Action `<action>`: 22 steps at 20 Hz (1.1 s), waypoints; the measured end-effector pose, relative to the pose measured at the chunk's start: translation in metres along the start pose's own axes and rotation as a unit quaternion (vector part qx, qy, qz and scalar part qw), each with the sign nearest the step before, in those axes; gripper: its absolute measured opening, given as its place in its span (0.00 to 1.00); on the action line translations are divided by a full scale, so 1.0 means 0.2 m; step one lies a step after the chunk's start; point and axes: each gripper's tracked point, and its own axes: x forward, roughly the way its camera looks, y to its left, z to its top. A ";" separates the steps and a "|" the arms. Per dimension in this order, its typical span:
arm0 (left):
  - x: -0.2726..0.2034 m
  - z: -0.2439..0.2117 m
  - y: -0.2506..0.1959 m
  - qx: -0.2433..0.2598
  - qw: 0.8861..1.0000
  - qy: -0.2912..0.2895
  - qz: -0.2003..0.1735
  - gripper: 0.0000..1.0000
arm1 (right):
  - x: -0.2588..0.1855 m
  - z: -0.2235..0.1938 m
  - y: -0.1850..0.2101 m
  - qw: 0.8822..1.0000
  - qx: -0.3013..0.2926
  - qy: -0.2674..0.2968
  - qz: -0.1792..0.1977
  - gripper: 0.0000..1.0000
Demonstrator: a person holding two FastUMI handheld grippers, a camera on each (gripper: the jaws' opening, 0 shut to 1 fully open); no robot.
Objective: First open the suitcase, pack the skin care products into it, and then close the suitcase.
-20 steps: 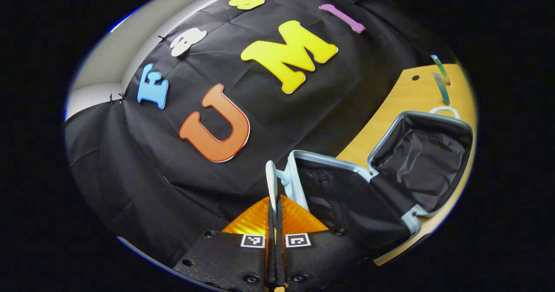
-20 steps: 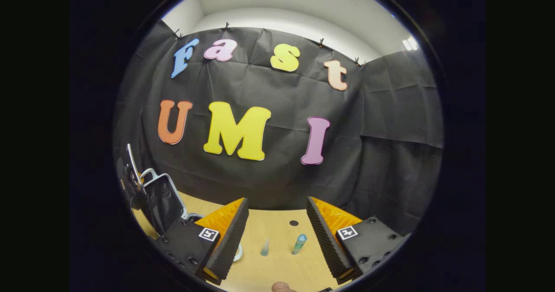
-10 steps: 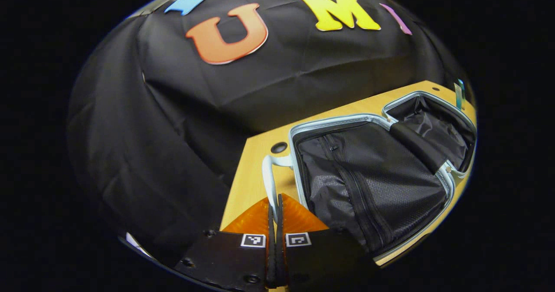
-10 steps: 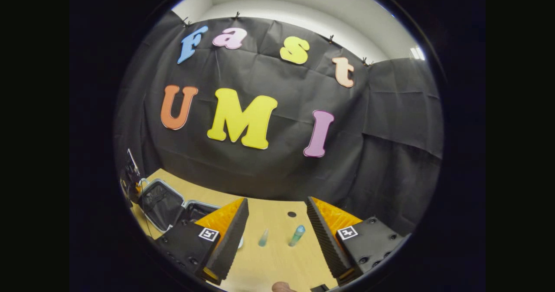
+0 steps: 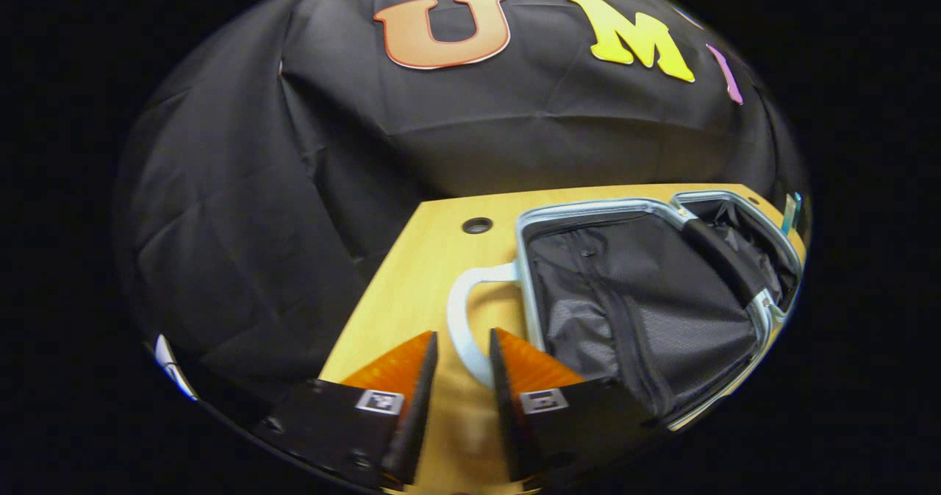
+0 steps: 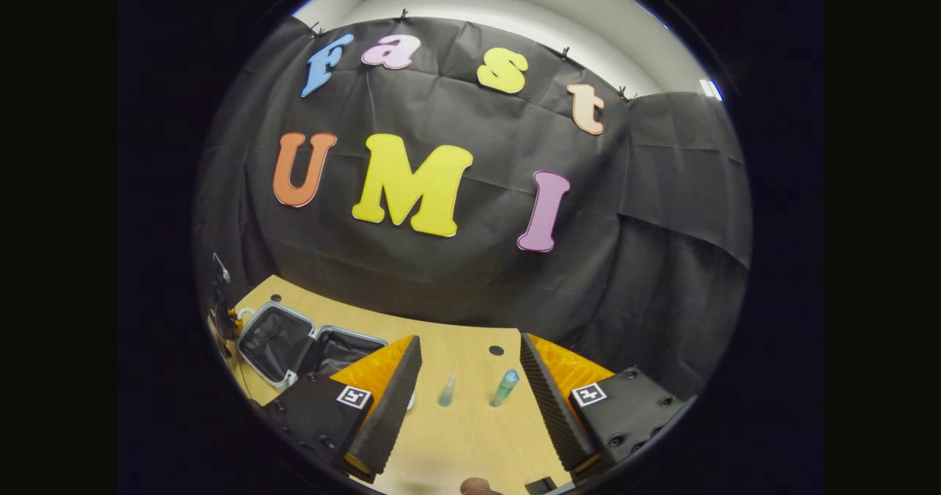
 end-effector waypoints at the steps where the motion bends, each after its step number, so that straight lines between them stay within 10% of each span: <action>1: -0.03 0.01 -0.01 -0.015 1.000 -0.005 -0.002 0.51 | 0.00 -0.01 0.00 1.000 0.002 0.002 0.003 0.80; 3: -0.10 0.07 -0.06 -0.046 0.999 -0.008 -0.013 0.82 | 0.02 -0.05 -0.03 1.000 0.004 0.003 0.011 0.80; 11: -0.51 0.32 -0.56 -0.064 0.997 -0.043 -0.026 0.96 | 0.14 -0.18 -0.27 0.999 0.018 -0.003 0.049 0.80; 22: -0.86 0.56 -2.03 -0.006 0.987 -0.049 -0.154 0.96 | 0.44 -0.40 -0.64 0.994 -0.007 -0.003 0.106 0.80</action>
